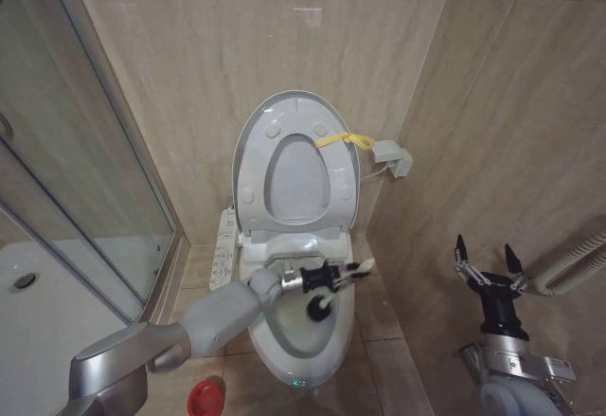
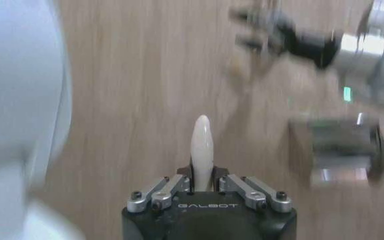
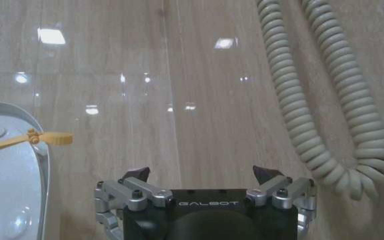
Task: Open the toilet lid, clean the toilet bowl with a toilet brush, close the toilet lid, and flush.
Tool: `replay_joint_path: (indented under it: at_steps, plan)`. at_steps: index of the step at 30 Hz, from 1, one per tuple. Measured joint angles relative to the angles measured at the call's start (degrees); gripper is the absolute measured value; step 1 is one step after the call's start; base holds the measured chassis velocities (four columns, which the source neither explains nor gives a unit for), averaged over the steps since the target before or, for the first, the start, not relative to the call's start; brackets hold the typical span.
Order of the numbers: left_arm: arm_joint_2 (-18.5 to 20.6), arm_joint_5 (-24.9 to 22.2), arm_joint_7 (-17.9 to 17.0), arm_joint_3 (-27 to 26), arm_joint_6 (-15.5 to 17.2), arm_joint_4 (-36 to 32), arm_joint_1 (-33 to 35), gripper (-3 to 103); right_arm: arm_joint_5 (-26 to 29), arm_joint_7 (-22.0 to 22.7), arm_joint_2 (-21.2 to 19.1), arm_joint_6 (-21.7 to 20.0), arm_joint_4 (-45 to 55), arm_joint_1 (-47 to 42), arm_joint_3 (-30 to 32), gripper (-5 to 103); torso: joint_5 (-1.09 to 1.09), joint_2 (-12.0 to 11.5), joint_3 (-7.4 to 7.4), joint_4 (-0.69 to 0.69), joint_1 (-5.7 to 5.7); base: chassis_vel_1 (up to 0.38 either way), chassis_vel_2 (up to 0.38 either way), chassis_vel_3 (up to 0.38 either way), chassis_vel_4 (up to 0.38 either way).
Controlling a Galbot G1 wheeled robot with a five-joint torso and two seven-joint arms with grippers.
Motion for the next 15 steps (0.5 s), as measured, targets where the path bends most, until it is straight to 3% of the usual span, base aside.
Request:
replay_joint_path:
  at_steps: [3,5,9,15]
  plan:
    - [0.3,1.4,0.0,-0.4,-0.8,2.0,1.8,19,0.1,0.0,0.1,0.3,0.9,-1.2,0.4,100,-0.03,0.0,0.00,0.05,0.00,0.000,0.000,0.000,0.000]
    - [0.2,0.9,-0.2,-0.8,-0.7,-0.1,1.9,19,0.2,0.0,-0.2,0.3,0.9,-1.0,0.8,100,0.00,0.0,-0.01,0.04,-0.01,0.000,0.000,0.000,0.000]
    - [-1.0,0.7,0.1,-0.7,-0.5,-3.4,1.1,19,0.2,0.0,-0.1,-0.1,-0.2,0.5,0.6,100,-0.03,0.0,-0.02,-0.08,-0.02,0.000,0.000,0.000,0.000]
    - [-0.2,4.3,0.5,-2.3,-2.1,2.0,3.6,19,0.1,-0.1,0.4,0.4,0.7,-1.0,0.4,100,-0.04,0.0,0.00,0.03,-0.01,0.000,0.000,0.000,0.000]
